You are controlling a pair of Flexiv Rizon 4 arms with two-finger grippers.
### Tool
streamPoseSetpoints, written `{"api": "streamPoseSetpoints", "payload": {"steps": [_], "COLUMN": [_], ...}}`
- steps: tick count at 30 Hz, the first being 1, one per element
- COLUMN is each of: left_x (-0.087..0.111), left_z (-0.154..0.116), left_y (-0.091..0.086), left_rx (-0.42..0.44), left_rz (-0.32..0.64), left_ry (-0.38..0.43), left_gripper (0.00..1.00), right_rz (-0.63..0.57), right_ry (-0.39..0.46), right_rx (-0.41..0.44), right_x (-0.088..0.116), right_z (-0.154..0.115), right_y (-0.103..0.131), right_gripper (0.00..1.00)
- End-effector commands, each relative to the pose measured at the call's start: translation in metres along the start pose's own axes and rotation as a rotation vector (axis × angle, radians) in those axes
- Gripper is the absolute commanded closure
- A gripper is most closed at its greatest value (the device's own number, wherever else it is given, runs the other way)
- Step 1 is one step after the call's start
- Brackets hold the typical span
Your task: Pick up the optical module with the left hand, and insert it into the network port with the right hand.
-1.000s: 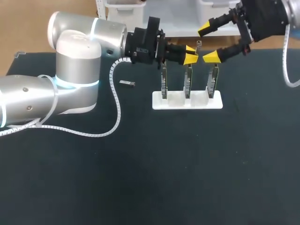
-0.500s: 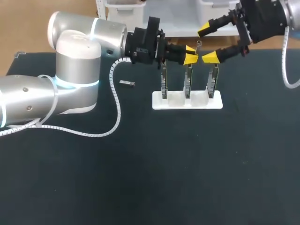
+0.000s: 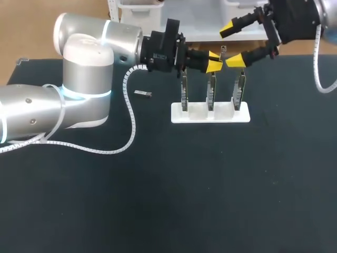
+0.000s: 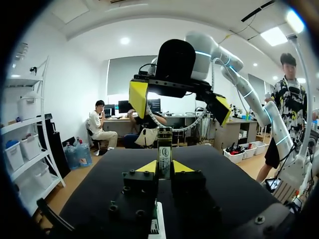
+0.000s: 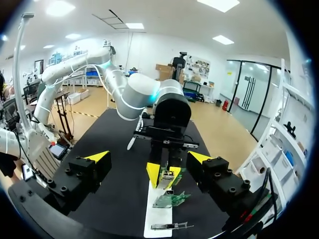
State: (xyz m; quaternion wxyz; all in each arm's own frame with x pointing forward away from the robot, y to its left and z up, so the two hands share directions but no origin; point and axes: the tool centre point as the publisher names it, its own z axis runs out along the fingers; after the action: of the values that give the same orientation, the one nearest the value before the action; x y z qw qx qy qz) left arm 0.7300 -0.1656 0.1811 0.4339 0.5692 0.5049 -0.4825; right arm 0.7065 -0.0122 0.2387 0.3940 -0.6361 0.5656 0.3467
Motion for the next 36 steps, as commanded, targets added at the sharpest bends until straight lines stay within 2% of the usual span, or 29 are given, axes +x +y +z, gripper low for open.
{"api": "streamPoseSetpoints", "payload": {"steps": [1,31,36], "left_x": [0.0001,0.0001,0.0001], "left_z": [0.0004,0.0004,0.0004], "left_y": [0.0005,0.0005,0.0005], "left_rx": [0.000,0.000,0.000], "left_rz": [0.001,0.001,0.001], "left_ry": [0.002,0.002,0.002], "left_gripper": [1.00,1.00,1.00], "right_rz": [0.009,0.010,0.016], "right_ry": [-0.016,-0.014,-0.014], "right_rx": [-0.017,-0.018,0.028], "right_x": [0.0027,0.0030,0.0032], "right_z": [0.0012,0.0016,0.0001], "right_y": [-0.0034,-0.0034,0.0026], "right_gripper": [0.00,0.00,0.00]}}
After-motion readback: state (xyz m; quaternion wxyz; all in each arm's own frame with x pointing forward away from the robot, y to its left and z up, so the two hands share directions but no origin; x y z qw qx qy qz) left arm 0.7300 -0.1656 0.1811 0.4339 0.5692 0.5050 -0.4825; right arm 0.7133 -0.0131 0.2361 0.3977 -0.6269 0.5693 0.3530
